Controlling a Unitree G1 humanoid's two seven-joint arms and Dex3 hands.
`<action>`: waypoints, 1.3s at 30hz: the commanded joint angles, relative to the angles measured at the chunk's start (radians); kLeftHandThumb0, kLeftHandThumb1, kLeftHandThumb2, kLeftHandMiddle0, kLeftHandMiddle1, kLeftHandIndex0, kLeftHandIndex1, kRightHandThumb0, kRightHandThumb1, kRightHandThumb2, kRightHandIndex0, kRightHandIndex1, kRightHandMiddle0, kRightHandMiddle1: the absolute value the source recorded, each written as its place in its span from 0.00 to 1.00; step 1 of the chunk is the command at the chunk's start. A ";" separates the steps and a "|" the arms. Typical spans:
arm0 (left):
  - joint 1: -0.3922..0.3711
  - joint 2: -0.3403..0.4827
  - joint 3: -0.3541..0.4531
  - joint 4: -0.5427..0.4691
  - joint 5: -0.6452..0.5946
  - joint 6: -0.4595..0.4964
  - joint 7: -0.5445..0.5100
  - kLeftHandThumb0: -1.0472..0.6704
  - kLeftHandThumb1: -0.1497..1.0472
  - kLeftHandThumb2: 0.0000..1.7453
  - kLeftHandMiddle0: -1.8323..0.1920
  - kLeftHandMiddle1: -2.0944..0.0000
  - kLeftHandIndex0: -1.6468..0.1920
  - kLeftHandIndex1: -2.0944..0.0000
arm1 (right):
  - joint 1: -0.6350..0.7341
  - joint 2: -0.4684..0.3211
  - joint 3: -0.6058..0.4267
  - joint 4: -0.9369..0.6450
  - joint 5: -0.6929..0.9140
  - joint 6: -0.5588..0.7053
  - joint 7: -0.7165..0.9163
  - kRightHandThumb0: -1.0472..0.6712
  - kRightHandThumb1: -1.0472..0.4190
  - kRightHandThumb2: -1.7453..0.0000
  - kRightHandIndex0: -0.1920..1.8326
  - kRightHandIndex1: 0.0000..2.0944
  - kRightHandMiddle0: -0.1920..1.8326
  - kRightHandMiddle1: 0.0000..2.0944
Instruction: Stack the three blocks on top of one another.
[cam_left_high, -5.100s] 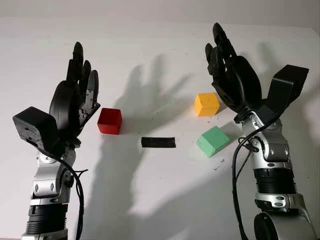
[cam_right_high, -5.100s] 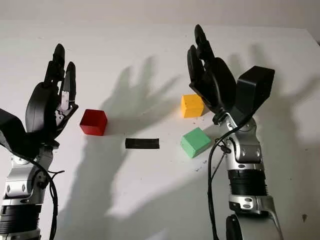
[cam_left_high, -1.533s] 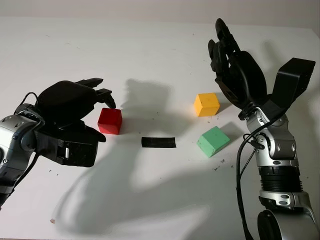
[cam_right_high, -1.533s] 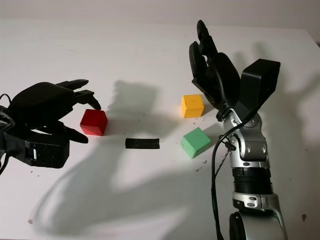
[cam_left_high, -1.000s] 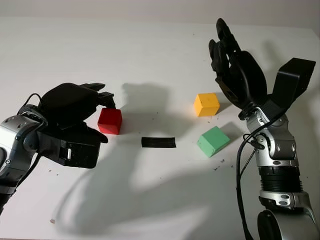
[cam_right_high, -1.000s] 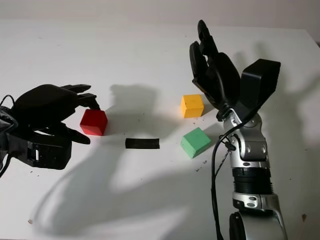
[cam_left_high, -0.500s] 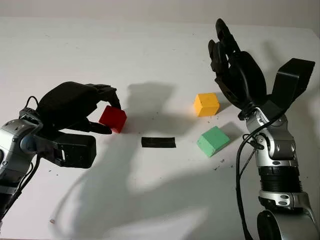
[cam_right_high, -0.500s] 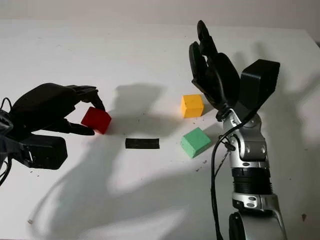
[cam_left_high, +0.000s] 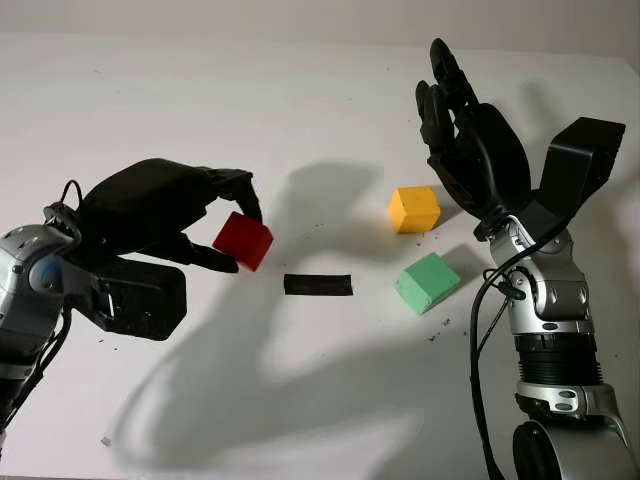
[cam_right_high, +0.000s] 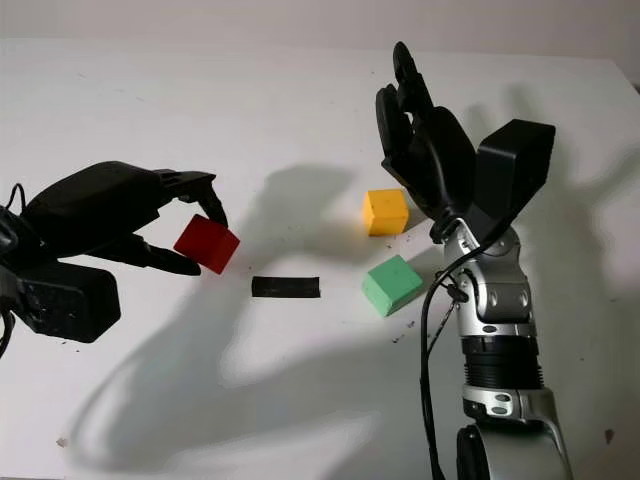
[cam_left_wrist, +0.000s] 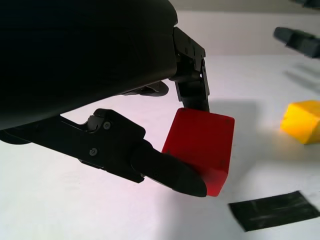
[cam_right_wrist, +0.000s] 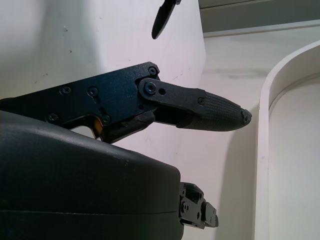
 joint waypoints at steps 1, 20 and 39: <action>-0.034 -0.016 -0.020 -0.031 -0.015 0.007 -0.026 0.34 1.00 0.05 0.78 0.98 0.76 0.23 | 0.007 -0.004 -0.009 -0.030 0.007 0.000 -0.002 0.19 0.00 0.64 0.00 0.00 0.00 0.00; -0.025 -0.237 -0.176 -0.237 0.097 0.449 -0.113 0.39 0.98 0.03 0.79 0.98 0.75 0.24 | 0.002 0.003 -0.002 -0.028 0.005 0.008 -0.009 0.19 0.00 0.64 0.00 0.00 0.00 0.00; -0.027 -0.245 -0.237 -0.202 0.220 0.466 -0.117 0.41 0.99 0.03 0.80 0.98 0.78 0.22 | 0.009 0.008 -0.002 -0.033 0.004 0.006 -0.016 0.18 0.00 0.65 0.00 0.00 0.00 0.00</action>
